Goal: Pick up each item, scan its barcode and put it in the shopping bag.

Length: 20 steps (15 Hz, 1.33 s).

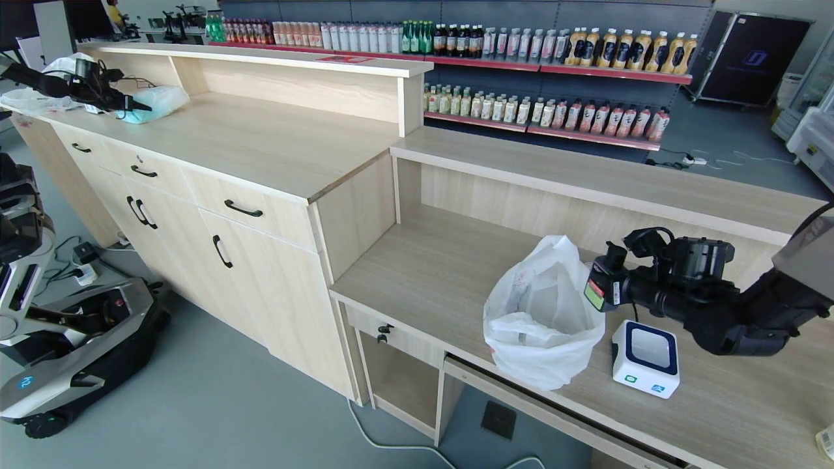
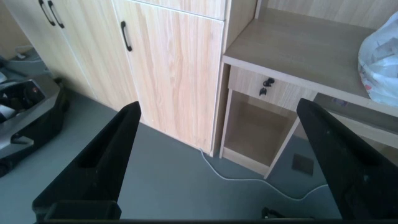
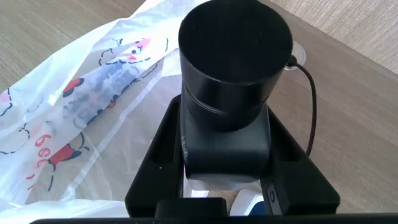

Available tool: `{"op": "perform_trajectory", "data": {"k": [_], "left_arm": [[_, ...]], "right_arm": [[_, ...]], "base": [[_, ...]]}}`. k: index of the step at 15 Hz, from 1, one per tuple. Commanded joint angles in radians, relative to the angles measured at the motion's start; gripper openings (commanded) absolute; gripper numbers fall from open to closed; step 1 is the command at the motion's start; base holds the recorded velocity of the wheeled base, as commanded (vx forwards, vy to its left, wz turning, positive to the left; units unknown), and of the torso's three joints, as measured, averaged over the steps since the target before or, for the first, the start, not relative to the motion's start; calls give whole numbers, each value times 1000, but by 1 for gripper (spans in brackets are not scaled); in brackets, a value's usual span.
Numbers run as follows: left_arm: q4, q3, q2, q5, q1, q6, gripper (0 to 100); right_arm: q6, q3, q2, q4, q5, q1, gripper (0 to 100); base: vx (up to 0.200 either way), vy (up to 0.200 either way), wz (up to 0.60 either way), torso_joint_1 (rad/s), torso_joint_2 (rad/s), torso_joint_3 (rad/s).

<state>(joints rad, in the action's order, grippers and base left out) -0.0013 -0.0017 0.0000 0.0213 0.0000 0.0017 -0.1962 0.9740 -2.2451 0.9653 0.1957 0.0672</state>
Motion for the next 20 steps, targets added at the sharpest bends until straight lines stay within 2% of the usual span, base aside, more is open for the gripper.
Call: {"op": "perform_trajectory", "data": {"k": [1,7,17,18,20], "left_arm": [[0,0,0,0,0,0,100],[0,0,0,0,0,0,100],[0,0,0,0,0,0,100],[0,0,0,0,0,0,100],[0,0,2,0,0,0,100]], "right_arm": [[1,29,-53,1,8,-10,0],[21,158,-137,10,40,-60,0],[12,268,-278,6,44,-69,0],[11,268,-281,6,44,-69,100],[11,268,-281,6,44,-69,100]], "base": [[0,0,0,0,0,0],[0,0,0,0,0,0],[0,0,0,0,0,0],[0,0,0,0,0,0],[0,0,0,0,0,0]]}}
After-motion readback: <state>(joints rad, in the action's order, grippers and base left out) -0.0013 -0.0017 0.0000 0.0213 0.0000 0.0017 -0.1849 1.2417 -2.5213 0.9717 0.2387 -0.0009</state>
